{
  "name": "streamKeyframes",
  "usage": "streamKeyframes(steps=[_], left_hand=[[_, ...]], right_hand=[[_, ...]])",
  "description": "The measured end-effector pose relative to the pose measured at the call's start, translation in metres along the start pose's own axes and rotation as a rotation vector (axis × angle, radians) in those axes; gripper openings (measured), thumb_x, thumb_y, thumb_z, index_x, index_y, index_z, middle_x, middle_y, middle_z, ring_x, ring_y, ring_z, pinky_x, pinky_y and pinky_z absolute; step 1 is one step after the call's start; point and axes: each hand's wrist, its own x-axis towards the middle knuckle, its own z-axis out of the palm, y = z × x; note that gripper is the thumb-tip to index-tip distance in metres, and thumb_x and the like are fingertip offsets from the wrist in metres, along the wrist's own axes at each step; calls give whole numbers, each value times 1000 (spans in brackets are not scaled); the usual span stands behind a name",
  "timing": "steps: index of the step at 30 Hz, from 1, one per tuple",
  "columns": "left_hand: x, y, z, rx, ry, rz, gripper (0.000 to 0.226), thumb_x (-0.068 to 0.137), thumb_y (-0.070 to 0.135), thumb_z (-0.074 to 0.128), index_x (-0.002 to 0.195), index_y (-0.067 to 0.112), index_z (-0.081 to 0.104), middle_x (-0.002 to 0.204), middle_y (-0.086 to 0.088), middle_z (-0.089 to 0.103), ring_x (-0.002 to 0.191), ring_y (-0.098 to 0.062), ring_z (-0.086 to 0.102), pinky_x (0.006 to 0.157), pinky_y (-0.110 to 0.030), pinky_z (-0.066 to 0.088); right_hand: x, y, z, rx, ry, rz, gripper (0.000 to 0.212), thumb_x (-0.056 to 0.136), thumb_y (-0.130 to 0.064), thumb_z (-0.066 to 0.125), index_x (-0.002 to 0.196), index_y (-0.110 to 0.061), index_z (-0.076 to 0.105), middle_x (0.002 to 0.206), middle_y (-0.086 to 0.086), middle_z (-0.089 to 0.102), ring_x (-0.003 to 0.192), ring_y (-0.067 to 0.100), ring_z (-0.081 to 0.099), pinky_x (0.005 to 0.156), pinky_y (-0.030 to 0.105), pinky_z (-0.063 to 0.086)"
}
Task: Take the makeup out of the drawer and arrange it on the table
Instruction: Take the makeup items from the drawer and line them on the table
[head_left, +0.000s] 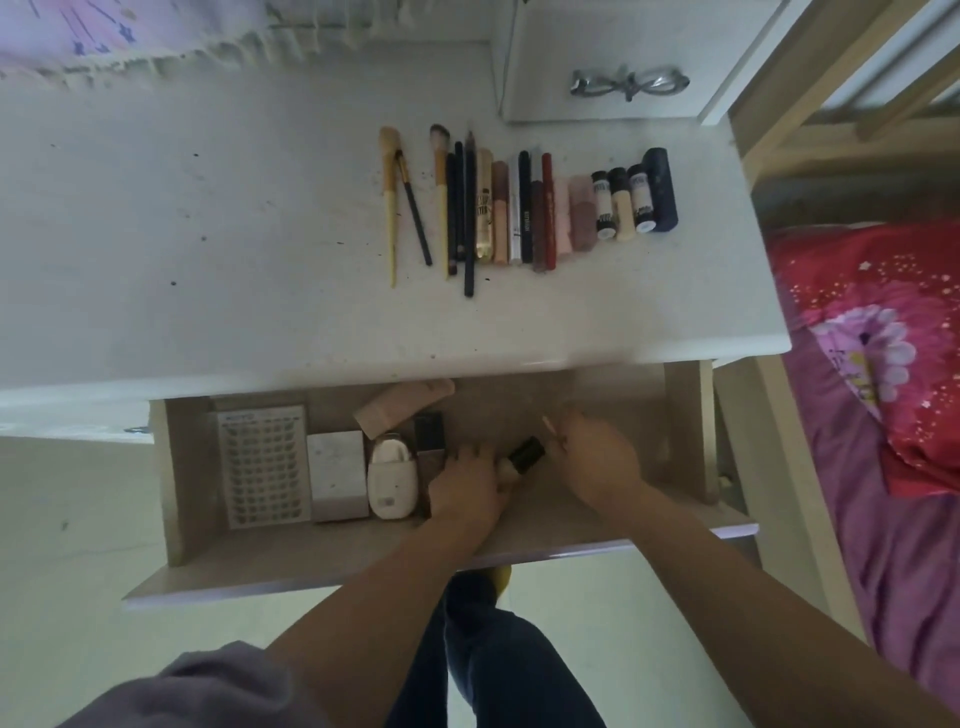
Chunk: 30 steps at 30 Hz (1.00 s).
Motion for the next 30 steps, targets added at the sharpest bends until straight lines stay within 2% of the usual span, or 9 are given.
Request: streamKeyframes(steps=[6, 10, 12, 15, 17, 20, 23, 27, 30], left_hand=[[13, 10, -6, 99, -29, 115, 28, 95, 36, 43, 107, 15, 57, 114, -8, 60, 105, -25, 54, 86, -35, 40], [-12, -21, -55, -282, -73, 267, 20, 91, 46, 48, 95, 28, 56, 92, 10, 61, 91, -14, 60, 68, -19, 44], [-31, -48, -92, -396, -49, 328, 19, 84, 39, 61, 102, 32, 58, 99, 11, 61, 96, -11, 59, 71, -19, 42], [-62, -92, -159, -599, 80, 309, 39, 77, 28, 72, 105, 47, 52, 101, 17, 59, 90, 6, 57, 71, -8, 42], [-68, -114, -207, -660, 214, 257, 41, 76, 27, 73, 97, 53, 50, 90, 21, 61, 73, 8, 59, 61, -8, 43], [-40, -132, -272, -692, 407, 255, 37, 79, 22, 71, 99, 47, 52, 91, 24, 62, 74, -2, 61, 67, -18, 47], [18, -128, -319, -670, 544, 246, 31, 81, 19, 70, 108, 28, 55, 92, 15, 59, 74, -9, 58, 65, -16, 44], [97, -96, -355, -696, 558, 346, 35, 82, 20, 68, 115, 23, 56, 95, 15, 59, 90, -9, 57, 76, -21, 43], [139, -68, -367, -717, 500, 441, 31, 81, 19, 66, 109, 26, 56, 95, 16, 60, 86, 7, 55, 72, -7, 39]], right_hand=[[-10, -4, -30, 31, -4, 50, 8, 94, -18, 46, 99, -15, 52, 85, 4, 61, 80, 24, 60, 59, 26, 34], [-19, -28, -57, 117, -29, -61, 9, 93, -24, 51, 94, -17, 57, 82, 0, 61, 78, 21, 59, 64, 30, 46], [-24, -50, -72, 137, -92, -162, 10, 92, -26, 53, 96, -20, 59, 86, -6, 62, 81, 15, 60, 69, 26, 49], [-19, -91, -100, 280, -175, -238, 5, 90, -28, 57, 87, -32, 55, 79, -17, 57, 72, -2, 55, 55, 7, 38], [-4, -125, -120, 474, -193, -264, 8, 90, -27, 59, 88, -34, 55, 79, -15, 62, 69, -3, 58, 54, 7, 42], [34, -180, -137, 711, -67, -245, 13, 92, -22, 57, 102, -27, 50, 81, -5, 65, 69, 7, 64, 52, 15, 51], [81, -231, -133, 470, 104, -229, 29, 96, -21, 49, 123, -18, 40, 90, 5, 65, 78, 22, 64, 63, 35, 55], [131, -253, -122, -86, 184, -201, 44, 96, -13, 41, 138, -11, 28, 110, 10, 62, 92, 28, 64, 50, 29, 34], [141, -241, -124, -225, 218, -190, 38, 92, -8, 43, 129, -12, 38, 95, 5, 65, 80, 26, 65, 43, 25, 16]])
